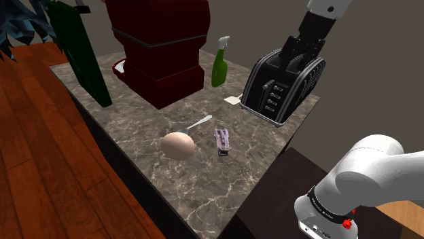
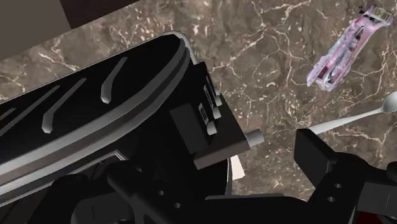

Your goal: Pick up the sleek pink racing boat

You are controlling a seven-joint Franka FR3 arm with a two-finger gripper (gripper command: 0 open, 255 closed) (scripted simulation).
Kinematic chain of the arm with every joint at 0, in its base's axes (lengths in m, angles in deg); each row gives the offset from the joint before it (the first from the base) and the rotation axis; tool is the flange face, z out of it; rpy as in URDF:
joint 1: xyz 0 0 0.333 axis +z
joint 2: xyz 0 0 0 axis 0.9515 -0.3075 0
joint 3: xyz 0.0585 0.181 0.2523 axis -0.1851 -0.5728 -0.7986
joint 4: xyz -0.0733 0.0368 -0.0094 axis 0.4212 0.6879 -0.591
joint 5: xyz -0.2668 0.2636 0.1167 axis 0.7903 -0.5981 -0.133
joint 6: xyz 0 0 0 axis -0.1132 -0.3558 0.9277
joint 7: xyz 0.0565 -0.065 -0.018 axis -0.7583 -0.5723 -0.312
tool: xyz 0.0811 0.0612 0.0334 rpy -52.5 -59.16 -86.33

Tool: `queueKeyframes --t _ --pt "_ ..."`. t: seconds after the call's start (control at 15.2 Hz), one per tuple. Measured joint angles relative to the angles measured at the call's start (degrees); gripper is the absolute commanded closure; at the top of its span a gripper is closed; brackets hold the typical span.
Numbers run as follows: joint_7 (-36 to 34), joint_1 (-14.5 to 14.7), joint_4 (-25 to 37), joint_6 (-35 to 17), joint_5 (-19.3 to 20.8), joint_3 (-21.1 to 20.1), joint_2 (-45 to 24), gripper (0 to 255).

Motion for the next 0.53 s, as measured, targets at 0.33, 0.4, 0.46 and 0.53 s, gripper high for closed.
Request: queueKeyframes --t 0.33,0.4,0.46,0.53 --pt "-4.7 0.4 -2.4 -1.9 -2.4 -3.1 -1.4 0" --pt "-6.5 0.6 -4.0 -3.0 -3.4 -4.4 -1.4 0" --pt "-8.2 0.8 -4.3 -3.8 -4.4 -5.6 -2.5 0" --pt "-9.6 0.9 -4.8 -4.3 -5.1 -6.4 -3.1 0"
